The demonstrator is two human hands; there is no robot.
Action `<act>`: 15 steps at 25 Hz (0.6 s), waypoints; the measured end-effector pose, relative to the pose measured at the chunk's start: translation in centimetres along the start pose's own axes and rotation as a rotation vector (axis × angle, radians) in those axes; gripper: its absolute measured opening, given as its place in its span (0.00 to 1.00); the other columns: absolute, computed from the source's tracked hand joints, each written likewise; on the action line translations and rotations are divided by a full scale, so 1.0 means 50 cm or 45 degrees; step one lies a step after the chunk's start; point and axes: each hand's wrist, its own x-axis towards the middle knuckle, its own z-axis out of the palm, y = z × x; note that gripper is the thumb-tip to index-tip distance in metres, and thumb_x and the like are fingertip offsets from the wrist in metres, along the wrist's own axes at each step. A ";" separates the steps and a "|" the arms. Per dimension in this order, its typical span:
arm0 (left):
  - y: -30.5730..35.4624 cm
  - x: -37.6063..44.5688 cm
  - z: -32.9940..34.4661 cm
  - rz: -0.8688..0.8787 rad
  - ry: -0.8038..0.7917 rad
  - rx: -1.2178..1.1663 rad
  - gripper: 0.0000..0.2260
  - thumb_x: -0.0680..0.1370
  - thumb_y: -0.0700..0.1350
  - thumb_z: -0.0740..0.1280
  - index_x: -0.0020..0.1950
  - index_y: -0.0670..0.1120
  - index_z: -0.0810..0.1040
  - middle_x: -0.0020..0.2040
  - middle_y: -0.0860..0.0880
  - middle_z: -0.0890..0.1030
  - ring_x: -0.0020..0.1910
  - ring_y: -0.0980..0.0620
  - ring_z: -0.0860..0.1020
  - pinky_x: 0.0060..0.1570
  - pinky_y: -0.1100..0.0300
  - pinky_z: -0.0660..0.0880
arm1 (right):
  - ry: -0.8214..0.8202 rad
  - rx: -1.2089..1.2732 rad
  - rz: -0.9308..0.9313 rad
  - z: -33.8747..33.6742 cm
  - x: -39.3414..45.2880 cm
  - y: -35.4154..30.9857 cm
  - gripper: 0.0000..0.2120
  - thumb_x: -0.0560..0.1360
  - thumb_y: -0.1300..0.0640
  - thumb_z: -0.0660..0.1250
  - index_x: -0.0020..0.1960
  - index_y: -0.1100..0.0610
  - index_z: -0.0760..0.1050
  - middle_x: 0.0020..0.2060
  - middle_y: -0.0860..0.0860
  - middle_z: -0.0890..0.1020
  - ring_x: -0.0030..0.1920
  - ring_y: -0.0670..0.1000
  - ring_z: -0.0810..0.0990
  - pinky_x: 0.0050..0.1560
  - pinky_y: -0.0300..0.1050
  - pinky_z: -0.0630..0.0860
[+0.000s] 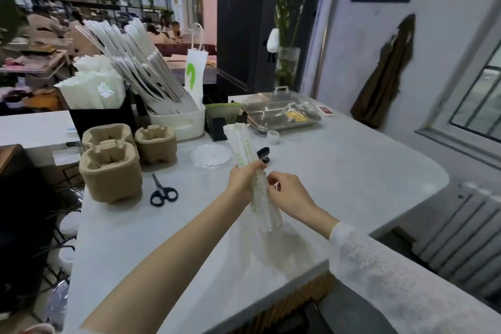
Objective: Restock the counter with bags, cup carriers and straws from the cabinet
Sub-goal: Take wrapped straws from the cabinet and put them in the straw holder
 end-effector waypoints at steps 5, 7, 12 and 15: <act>0.072 0.093 -0.088 0.225 0.144 0.063 0.13 0.72 0.37 0.70 0.55 0.40 0.74 0.42 0.43 0.78 0.38 0.47 0.79 0.35 0.58 0.77 | -0.263 0.165 -0.043 0.064 0.128 -0.067 0.12 0.72 0.48 0.65 0.52 0.52 0.76 0.48 0.44 0.82 0.37 0.41 0.74 0.40 0.39 0.71; 0.096 0.119 -0.119 0.288 0.221 0.129 0.12 0.72 0.38 0.70 0.53 0.44 0.73 0.44 0.44 0.79 0.40 0.47 0.79 0.36 0.56 0.77 | -0.363 0.263 -0.042 0.090 0.163 -0.098 0.13 0.71 0.49 0.67 0.54 0.52 0.74 0.50 0.45 0.81 0.42 0.42 0.77 0.39 0.37 0.72; 0.162 0.163 -0.163 0.494 0.366 0.383 0.14 0.70 0.40 0.71 0.55 0.44 0.75 0.46 0.47 0.80 0.45 0.50 0.79 0.40 0.59 0.76 | -0.508 0.422 -0.124 0.134 0.249 -0.171 0.23 0.70 0.53 0.72 0.63 0.52 0.71 0.52 0.48 0.81 0.35 0.44 0.77 0.28 0.32 0.70; 0.208 0.189 -0.187 0.643 0.393 0.521 0.11 0.70 0.38 0.71 0.50 0.46 0.75 0.43 0.50 0.79 0.44 0.52 0.78 0.39 0.62 0.74 | -0.528 0.491 -0.151 0.156 0.317 -0.208 0.25 0.69 0.55 0.74 0.64 0.56 0.72 0.43 0.48 0.81 0.26 0.43 0.71 0.24 0.34 0.67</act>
